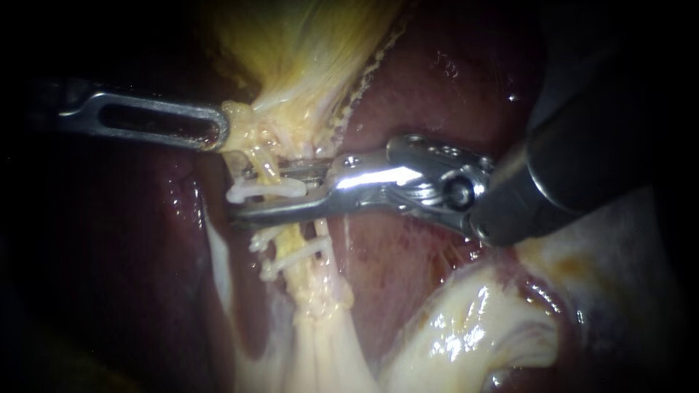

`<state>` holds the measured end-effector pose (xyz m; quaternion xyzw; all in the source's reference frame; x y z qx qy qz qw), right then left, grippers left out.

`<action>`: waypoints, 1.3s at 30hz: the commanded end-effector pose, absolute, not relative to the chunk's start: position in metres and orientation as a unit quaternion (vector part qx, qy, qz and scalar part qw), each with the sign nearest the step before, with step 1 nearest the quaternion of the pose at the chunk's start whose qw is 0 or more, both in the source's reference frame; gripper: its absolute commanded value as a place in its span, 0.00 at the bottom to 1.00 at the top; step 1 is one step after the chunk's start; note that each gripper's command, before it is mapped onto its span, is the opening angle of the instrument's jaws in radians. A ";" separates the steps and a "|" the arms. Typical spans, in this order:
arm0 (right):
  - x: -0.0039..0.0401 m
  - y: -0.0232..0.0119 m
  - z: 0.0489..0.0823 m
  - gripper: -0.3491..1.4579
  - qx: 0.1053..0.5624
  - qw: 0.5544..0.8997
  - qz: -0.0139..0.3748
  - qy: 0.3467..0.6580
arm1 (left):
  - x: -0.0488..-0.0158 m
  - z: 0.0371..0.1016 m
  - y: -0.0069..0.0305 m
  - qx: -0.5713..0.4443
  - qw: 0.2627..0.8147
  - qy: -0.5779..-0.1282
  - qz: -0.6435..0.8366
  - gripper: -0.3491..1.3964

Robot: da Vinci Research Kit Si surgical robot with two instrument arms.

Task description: Going back third clip left tube

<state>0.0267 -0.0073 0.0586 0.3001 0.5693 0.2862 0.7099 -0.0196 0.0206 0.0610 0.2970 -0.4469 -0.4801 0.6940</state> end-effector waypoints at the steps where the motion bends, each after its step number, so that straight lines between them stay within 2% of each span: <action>1: 0.0261 -0.0073 0.0585 0.47 0.284 0.717 0.273 0.575 | -0.0196 0.0610 0.0206 0.297 0.694 -0.447 -0.480 0.00; 7: 0.0229 -0.0079 0.0579 0.47 0.231 0.740 0.208 0.596 | -0.0195 0.0610 0.0205 0.297 0.694 -0.447 -0.480 0.00; 13: 0.0196 -0.0086 0.0561 0.47 0.209 0.751 0.163 0.604 | -0.0193 0.0610 0.0205 0.297 0.694 -0.447 -0.479 0.00; 20: 0.0157 -0.0091 0.0531 0.47 0.208 0.790 0.118 0.564 | -0.0193 0.0611 0.0205 0.298 0.694 -0.447 -0.479 0.00; 30: 0.0109 -0.0078 0.0507 0.47 0.214 0.789 0.112 0.565 | -0.0192 0.0612 0.0205 0.298 0.694 -0.447 -0.479 0.00; 39: 0.0095 -0.0068 0.0492 0.47 0.204 0.796 0.121 0.557 | -0.0199 0.0616 0.0205 0.296 0.695 -0.447 -0.480 0.00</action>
